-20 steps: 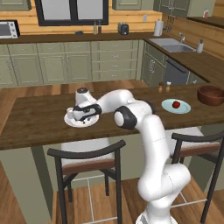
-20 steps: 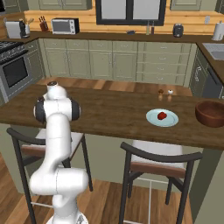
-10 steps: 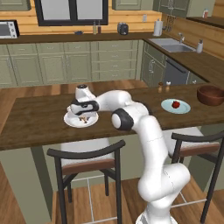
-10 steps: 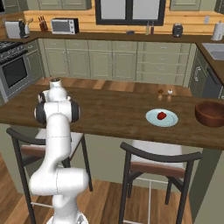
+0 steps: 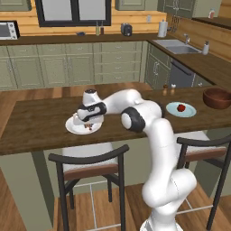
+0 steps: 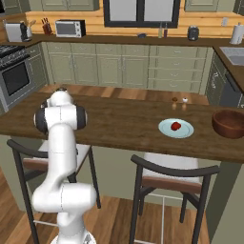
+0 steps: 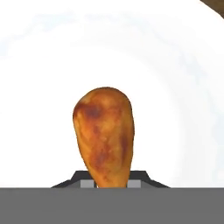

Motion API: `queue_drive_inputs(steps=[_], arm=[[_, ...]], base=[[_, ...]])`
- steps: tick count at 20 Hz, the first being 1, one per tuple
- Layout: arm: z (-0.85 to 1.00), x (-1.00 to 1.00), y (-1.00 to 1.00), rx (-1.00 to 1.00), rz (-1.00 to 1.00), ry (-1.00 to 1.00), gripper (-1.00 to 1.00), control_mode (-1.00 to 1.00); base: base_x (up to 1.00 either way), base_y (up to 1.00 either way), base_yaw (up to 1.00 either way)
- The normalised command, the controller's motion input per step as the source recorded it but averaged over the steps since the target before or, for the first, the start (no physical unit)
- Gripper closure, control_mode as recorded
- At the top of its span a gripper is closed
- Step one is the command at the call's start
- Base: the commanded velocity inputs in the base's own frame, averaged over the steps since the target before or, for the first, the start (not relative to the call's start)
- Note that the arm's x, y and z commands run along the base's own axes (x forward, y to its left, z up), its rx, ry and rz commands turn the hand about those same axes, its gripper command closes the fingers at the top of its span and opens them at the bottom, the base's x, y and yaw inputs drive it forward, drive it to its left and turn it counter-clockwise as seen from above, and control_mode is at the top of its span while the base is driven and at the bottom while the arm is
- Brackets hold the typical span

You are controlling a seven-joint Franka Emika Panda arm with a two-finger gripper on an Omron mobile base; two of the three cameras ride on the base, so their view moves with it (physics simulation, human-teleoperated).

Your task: Pick the chicken drumstick and bell pepper from their plates and place them in the bowl. Then put the bowl in the fridge.

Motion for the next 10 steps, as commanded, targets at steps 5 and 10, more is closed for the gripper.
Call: queue_drive_inputs(steps=[5, 10], arm=[[0.26, -0.96, -0.11, 0.00, 0.04, -0.17, 1.00, -1.00], [0.75, -0.60, -0.34, 0.06, 0.00, -0.16, 1.00, -1.00]], base=[[0.00, 0.00, 0.00], [0.00, 0.00, 0.00]])
